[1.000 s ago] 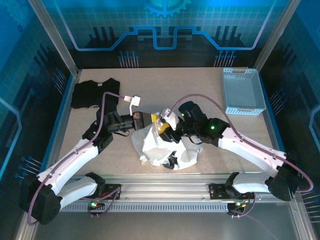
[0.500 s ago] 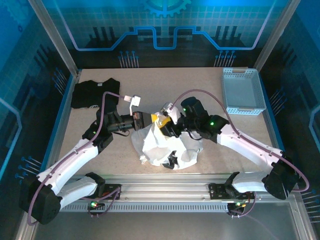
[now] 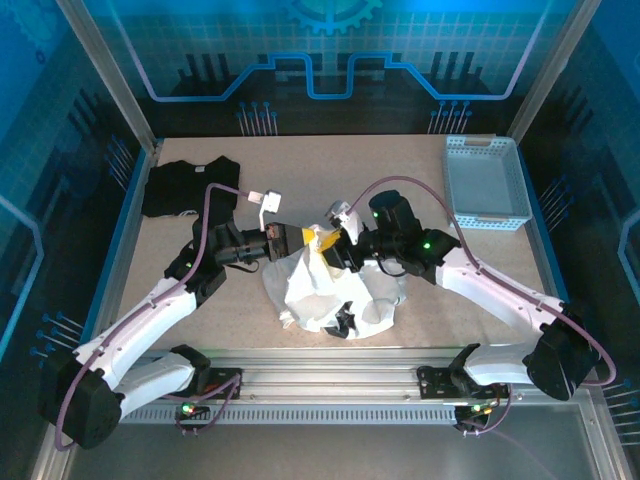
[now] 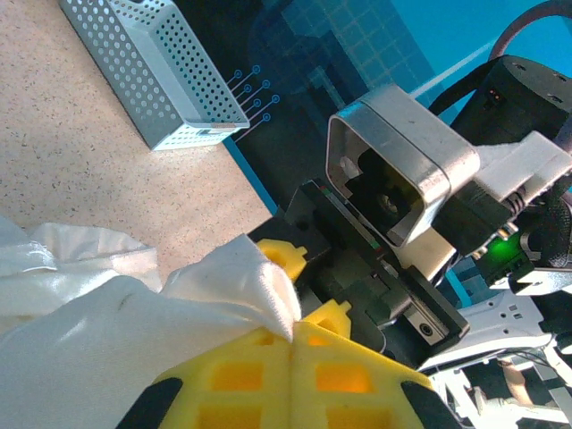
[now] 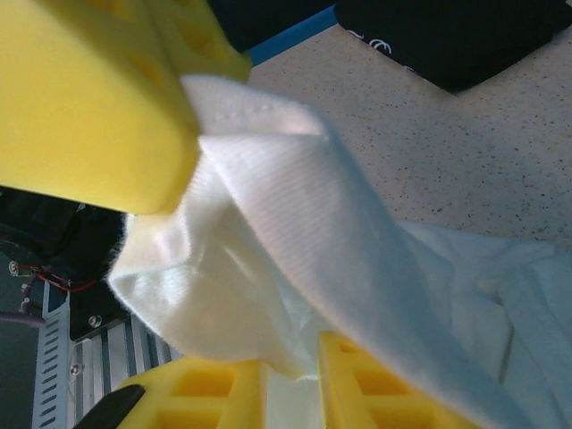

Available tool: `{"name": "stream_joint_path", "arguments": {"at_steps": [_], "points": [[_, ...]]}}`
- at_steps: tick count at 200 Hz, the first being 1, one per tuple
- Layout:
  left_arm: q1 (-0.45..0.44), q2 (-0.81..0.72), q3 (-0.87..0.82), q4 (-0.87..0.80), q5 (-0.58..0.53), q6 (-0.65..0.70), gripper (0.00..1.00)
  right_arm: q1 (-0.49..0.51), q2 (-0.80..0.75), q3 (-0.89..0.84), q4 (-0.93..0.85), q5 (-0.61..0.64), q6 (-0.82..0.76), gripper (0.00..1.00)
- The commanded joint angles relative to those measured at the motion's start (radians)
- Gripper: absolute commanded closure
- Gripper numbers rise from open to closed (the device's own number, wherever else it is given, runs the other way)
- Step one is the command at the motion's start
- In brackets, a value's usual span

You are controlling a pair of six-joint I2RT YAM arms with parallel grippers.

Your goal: Fold the inside-out t-shirt

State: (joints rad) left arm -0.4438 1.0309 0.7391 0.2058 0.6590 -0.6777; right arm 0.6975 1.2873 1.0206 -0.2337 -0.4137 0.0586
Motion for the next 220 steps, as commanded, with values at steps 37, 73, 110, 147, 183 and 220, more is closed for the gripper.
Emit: {"name": "stream_joint_path", "arguments": {"at_steps": [37,73,110,147,183,220], "points": [[0.008,-0.009,0.028,-0.002,-0.001,0.03,1.0,0.002,0.032,0.001,0.034,-0.075,-0.013,0.88],[0.008,-0.011,0.046,-0.119,-0.103,0.075,1.0,0.003,-0.027,0.006,-0.021,-0.098,-0.037,1.0],[0.009,0.009,0.056,-0.19,-0.184,0.108,1.0,0.003,-0.095,0.038,-0.1,-0.141,-0.047,1.0],[0.007,0.033,0.059,-0.183,-0.185,0.123,1.0,0.019,-0.086,0.134,-0.154,-0.144,-0.006,1.0],[0.008,0.034,0.05,-0.172,-0.197,0.138,1.0,0.1,0.015,0.313,-0.342,-0.126,-0.046,1.0],[0.009,0.019,0.036,-0.131,-0.188,0.138,1.0,0.145,0.065,0.296,-0.427,-0.122,-0.132,0.92]]}}
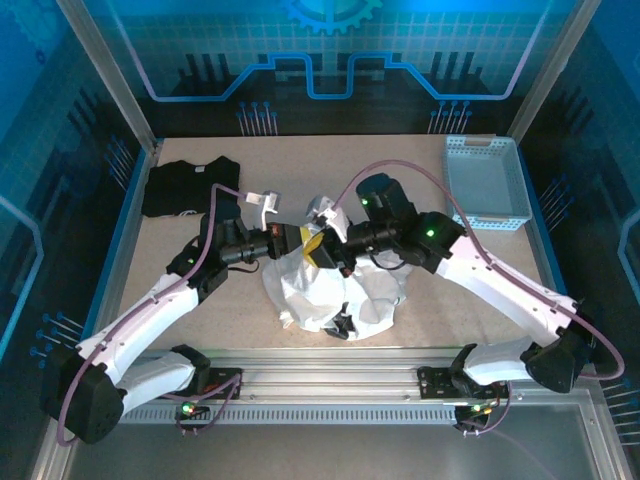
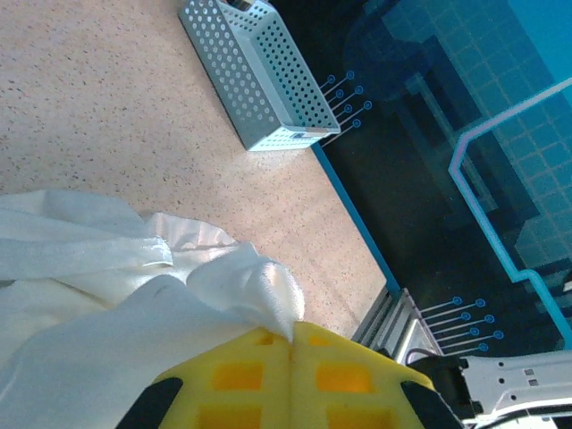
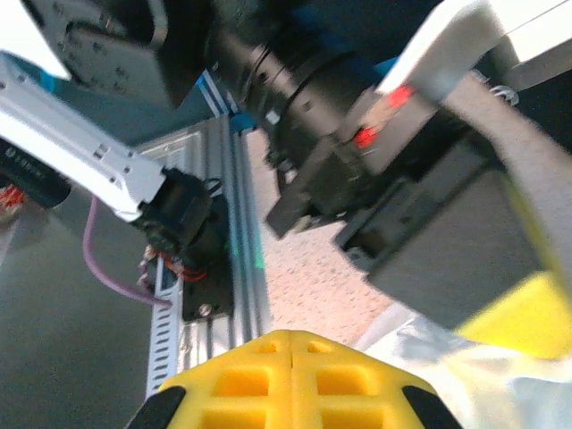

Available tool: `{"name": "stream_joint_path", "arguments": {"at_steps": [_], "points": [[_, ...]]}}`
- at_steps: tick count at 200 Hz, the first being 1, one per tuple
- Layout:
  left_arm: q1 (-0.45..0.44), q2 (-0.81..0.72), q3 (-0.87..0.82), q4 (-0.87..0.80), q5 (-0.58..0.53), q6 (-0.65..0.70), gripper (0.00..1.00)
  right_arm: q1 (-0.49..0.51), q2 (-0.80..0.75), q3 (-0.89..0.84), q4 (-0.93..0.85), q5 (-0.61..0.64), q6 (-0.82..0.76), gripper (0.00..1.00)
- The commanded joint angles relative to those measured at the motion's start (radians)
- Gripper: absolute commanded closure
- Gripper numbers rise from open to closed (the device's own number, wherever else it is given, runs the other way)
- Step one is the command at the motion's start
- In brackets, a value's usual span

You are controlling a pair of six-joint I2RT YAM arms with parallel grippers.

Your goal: Fold the inside-out t-shirt

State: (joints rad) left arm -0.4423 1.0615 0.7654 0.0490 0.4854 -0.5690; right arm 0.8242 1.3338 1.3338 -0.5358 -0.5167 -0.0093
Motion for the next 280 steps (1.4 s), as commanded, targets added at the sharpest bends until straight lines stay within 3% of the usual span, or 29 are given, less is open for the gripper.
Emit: {"name": "stream_joint_path", "arguments": {"at_steps": [1,27,71,93,143,170,239,251,280], "points": [[0.007,-0.012,0.009,0.027,-0.013,0.029,1.0,0.018,0.017,-0.02,-0.124,-0.017,-0.066,0.91],[0.007,-0.035,-0.016,0.077,0.034,0.028,1.0,-0.024,-0.068,-0.106,-0.081,0.027,-0.065,0.76],[0.007,-0.087,-0.076,0.17,0.102,0.021,1.0,-0.263,-0.191,-0.303,0.104,0.095,0.103,0.65],[0.007,-0.097,-0.077,0.156,0.098,0.023,1.0,-0.237,-0.184,-0.328,0.115,0.169,0.063,0.61],[0.007,-0.09,-0.073,0.15,0.101,0.015,1.0,-0.16,-0.1,-0.308,0.128,0.186,0.011,0.58],[0.007,-0.09,-0.072,0.146,0.103,0.017,1.0,-0.156,-0.073,-0.3,0.143,0.192,0.012,0.61],[0.007,-0.08,-0.083,0.127,0.079,0.034,1.0,-0.162,-0.077,-0.291,0.135,0.201,0.025,0.95],[0.007,-0.078,-0.081,0.088,0.026,0.041,1.0,-0.166,-0.083,-0.281,0.12,0.205,0.03,1.0],[0.009,-0.095,-0.078,-0.076,-0.201,0.069,1.0,-0.161,-0.112,-0.24,0.106,0.207,0.074,1.0]]}}
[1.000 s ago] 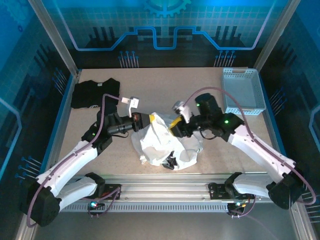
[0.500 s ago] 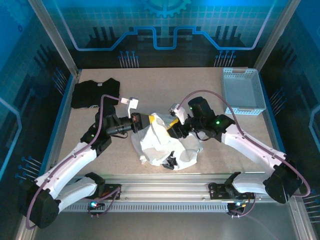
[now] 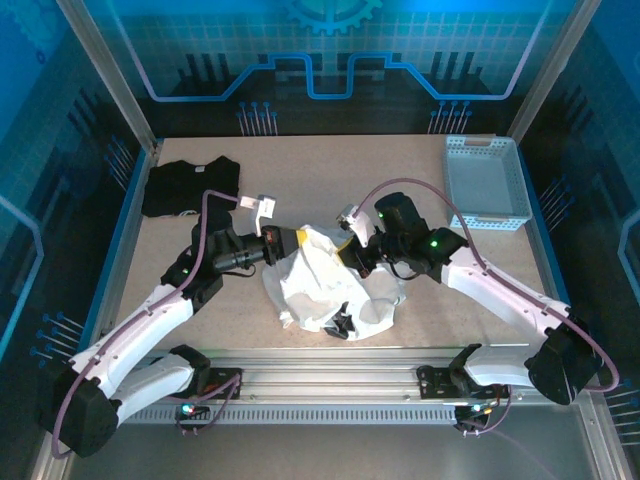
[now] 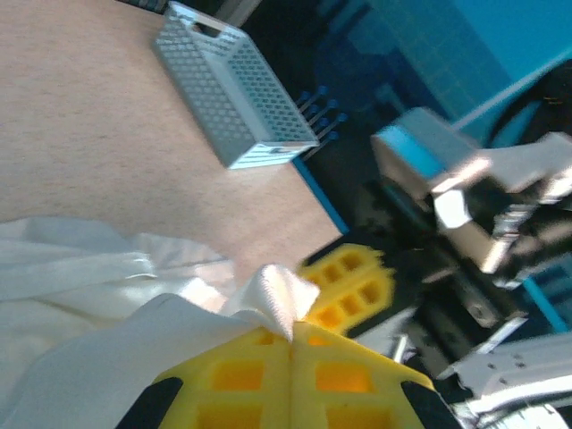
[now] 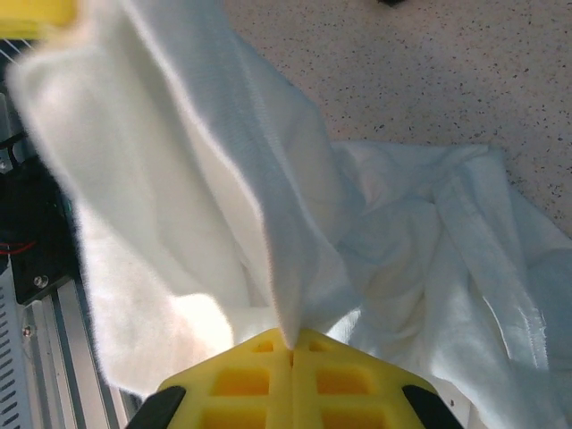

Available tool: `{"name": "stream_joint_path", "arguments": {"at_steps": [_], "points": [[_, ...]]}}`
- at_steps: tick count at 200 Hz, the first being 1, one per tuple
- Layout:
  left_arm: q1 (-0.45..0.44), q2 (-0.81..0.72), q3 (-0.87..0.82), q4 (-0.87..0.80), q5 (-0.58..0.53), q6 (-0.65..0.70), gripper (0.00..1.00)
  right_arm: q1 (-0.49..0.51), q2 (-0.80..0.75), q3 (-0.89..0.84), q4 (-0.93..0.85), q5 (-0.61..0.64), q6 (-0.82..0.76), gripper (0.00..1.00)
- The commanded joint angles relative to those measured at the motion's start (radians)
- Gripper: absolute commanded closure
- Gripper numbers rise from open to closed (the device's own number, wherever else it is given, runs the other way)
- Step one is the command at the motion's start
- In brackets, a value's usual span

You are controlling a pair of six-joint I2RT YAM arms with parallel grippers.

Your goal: Fold the inside-out t-shirt

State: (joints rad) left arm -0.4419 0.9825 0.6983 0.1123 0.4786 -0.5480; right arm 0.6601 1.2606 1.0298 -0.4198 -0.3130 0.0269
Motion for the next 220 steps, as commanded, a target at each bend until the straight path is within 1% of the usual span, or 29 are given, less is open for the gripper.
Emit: {"name": "stream_joint_path", "arguments": {"at_steps": [1,21,27,37,41,59,78,92,104,129,144,168,185,196,220], "points": [[0.009,-0.017,-0.013,-0.144,-0.201,0.049,1.0,0.004,-0.038,0.065,-0.01,0.003,0.04,1.0],[0.019,-0.052,-0.025,-0.226,-0.309,0.062,1.0,0.062,-0.028,0.124,-0.004,0.02,0.076,1.0],[0.019,-0.065,-0.031,-0.252,-0.342,0.067,0.93,0.092,-0.014,0.143,-0.004,0.031,0.084,1.0],[0.021,-0.085,-0.038,-0.298,-0.401,0.069,0.78,0.138,0.024,0.187,-0.009,0.058,0.099,1.0],[0.02,-0.092,-0.04,-0.316,-0.422,0.072,0.74,0.157,0.041,0.204,-0.013,0.071,0.106,1.0],[0.02,-0.132,-0.047,-0.412,-0.521,0.074,0.61,0.205,0.117,0.272,-0.033,0.103,0.14,1.0],[0.02,-0.191,-0.067,-0.482,-0.59,0.075,0.52,0.21,0.172,0.324,-0.072,0.128,0.15,1.0],[0.02,-0.235,-0.081,-0.493,-0.571,0.081,0.44,0.202,0.19,0.348,-0.109,0.164,0.136,1.0],[0.02,-0.26,-0.096,-0.487,-0.52,0.073,0.38,0.185,0.193,0.354,-0.131,0.167,0.132,1.0],[0.016,-0.257,-0.132,-0.426,-0.37,0.023,0.31,0.162,0.17,0.331,-0.146,0.171,0.119,1.0],[0.002,-0.224,-0.146,-0.363,-0.315,0.002,0.26,0.16,0.157,0.311,-0.138,0.162,0.122,1.0],[-0.046,-0.141,-0.119,-0.302,-0.313,0.007,0.22,0.159,0.155,0.301,-0.133,0.145,0.128,1.0],[-0.078,-0.076,-0.069,-0.302,-0.36,0.027,0.23,0.159,0.155,0.299,-0.131,0.141,0.128,1.0],[-0.082,-0.036,-0.035,-0.312,-0.395,0.034,0.27,0.158,0.156,0.3,-0.131,0.138,0.127,1.0],[-0.082,0.038,0.024,-0.335,-0.486,0.055,0.4,0.158,0.154,0.297,-0.131,0.135,0.125,1.0]]}}
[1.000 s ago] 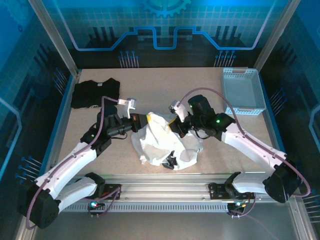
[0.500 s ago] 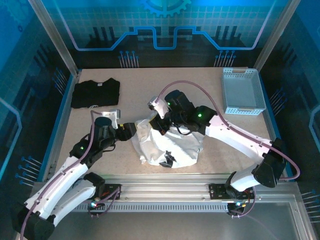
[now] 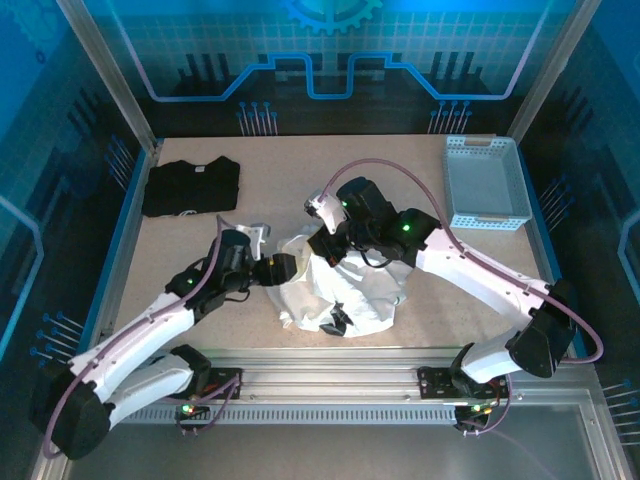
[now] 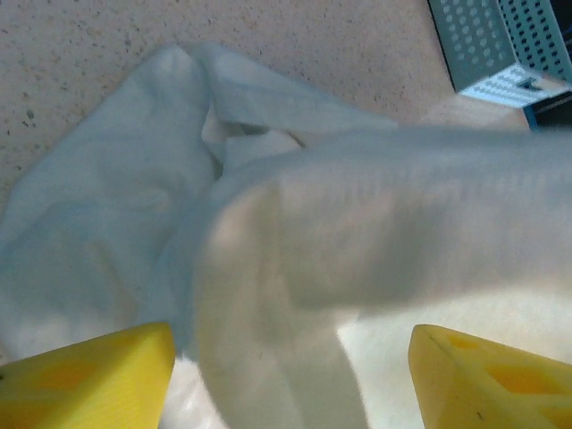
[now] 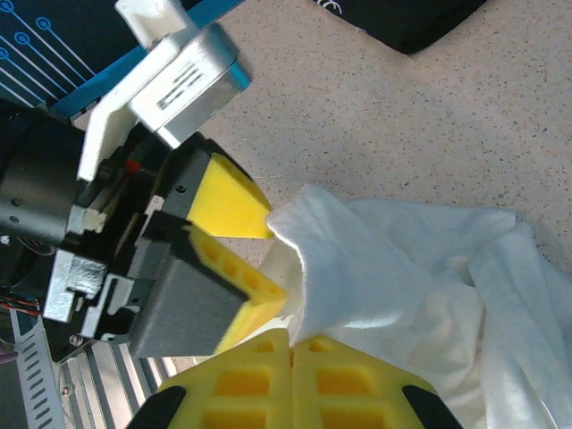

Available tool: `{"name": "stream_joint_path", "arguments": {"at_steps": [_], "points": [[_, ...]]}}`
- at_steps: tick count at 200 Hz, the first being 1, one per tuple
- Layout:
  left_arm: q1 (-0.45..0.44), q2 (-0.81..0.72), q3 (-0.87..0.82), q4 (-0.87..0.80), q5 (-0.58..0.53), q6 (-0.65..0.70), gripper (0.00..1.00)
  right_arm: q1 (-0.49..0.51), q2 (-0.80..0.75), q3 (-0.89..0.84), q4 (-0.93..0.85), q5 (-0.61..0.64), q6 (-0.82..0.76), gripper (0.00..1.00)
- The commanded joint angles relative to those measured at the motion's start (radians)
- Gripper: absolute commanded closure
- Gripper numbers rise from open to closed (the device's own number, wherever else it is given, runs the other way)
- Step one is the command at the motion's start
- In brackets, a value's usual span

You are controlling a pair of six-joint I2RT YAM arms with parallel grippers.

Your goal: Fold the inside-out t-shirt

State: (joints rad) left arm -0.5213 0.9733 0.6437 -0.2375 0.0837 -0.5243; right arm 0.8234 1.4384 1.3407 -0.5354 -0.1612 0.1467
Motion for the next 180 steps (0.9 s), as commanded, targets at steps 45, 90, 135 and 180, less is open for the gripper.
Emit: {"name": "stream_joint_path", "arguments": {"at_steps": [45,90,135,180], "points": [[-0.002,0.144,0.156,-0.007,-0.172,0.076,0.67,-0.007,-0.032,-0.029,-0.02,0.004,-0.002,1.0],[0.001,0.096,0.219,-0.127,-0.119,0.14,0.92,-0.005,-0.078,-0.022,-0.098,0.214,-0.028,1.0],[0.036,-0.039,0.178,-0.182,0.176,0.144,1.0,-0.028,-0.115,0.0,-0.164,0.338,-0.078,1.0],[0.036,-0.038,0.102,-0.212,0.229,0.147,0.93,-0.069,-0.132,0.011,-0.176,0.251,-0.097,1.0]]}}
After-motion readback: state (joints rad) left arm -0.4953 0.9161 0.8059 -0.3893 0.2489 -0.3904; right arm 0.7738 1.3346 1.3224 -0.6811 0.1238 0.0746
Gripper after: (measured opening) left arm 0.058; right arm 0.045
